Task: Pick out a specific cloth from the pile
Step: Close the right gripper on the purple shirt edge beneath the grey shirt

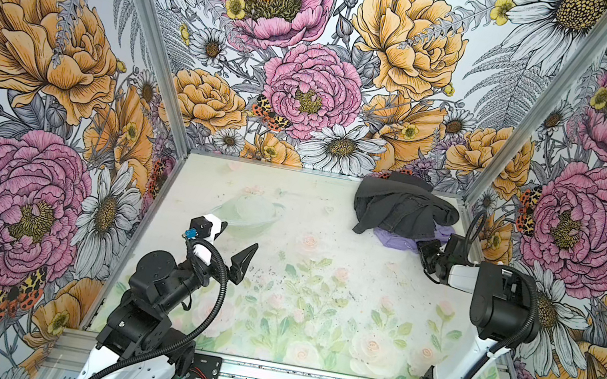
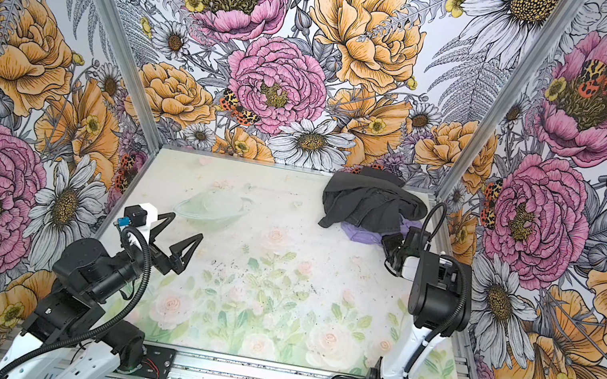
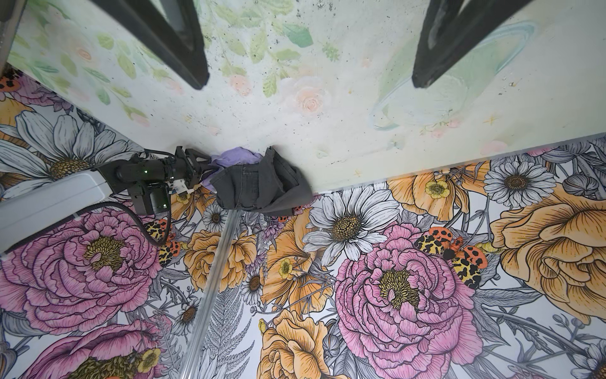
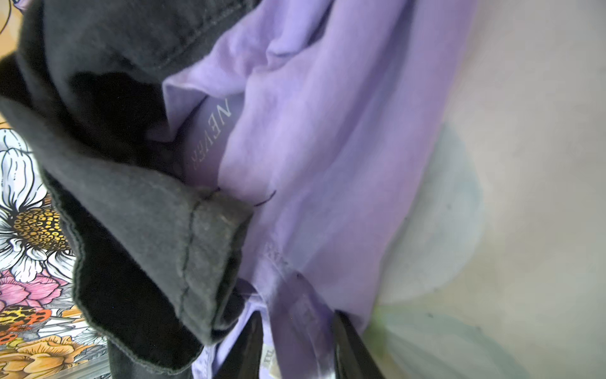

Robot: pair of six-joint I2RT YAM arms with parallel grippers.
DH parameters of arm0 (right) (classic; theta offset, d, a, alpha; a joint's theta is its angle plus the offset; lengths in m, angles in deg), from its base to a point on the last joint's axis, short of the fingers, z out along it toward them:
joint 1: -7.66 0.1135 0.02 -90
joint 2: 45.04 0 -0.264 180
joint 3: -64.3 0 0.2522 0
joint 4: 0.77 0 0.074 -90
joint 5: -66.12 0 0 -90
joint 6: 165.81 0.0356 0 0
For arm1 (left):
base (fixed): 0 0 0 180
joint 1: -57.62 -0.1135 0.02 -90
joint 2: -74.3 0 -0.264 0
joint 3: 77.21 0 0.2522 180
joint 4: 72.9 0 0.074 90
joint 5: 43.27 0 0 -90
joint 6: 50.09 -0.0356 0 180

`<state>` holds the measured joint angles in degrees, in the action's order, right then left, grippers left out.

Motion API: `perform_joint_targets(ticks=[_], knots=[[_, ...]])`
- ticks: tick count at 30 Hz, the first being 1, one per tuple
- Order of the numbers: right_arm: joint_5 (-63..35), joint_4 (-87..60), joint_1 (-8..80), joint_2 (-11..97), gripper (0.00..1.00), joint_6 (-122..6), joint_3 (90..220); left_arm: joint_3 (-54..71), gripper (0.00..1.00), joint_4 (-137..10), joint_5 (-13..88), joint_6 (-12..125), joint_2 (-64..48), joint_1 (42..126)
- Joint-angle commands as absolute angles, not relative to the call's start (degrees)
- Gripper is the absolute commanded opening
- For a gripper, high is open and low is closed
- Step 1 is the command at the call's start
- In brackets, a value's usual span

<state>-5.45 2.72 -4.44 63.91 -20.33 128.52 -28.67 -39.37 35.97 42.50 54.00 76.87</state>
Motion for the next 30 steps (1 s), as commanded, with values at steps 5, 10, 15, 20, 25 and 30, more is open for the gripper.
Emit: perform_joint_targets(ticks=[5, 10, 15, 20, 25, 30], knots=[[-9.0, -3.3, -3.4, 64.8, 0.11, -25.4, 130.8, -28.9, 0.99, -38.3, 37.8, 42.0, 54.5, 76.9], [-8.9, -4.4, -3.2, 64.2, 0.0, -26.8, 131.5, -28.8, 0.99, -38.1, 38.1, 41.9, 54.6, 76.8], [-9.6, -4.5, -3.1, 61.2, 0.0, -27.3, 131.2, -28.8, 0.99, -38.1, 38.3, 41.9, 54.7, 76.9], [-9.3, -4.6, -3.0, 57.7, 0.0, -27.3, 130.9, -28.8, 0.99, -38.1, 38.4, 41.9, 54.8, 76.9], [-8.8, -4.9, -2.8, 54.6, 0.0, -26.7, 130.9, -28.8, 0.99, -38.1, 38.6, 41.8, 55.0, 76.9], [-8.5, -5.5, -2.7, 50.9, 0.0, -26.2, 131.1, -28.8, 0.99, -38.1, 38.6, 41.8, 55.2, 77.0]])
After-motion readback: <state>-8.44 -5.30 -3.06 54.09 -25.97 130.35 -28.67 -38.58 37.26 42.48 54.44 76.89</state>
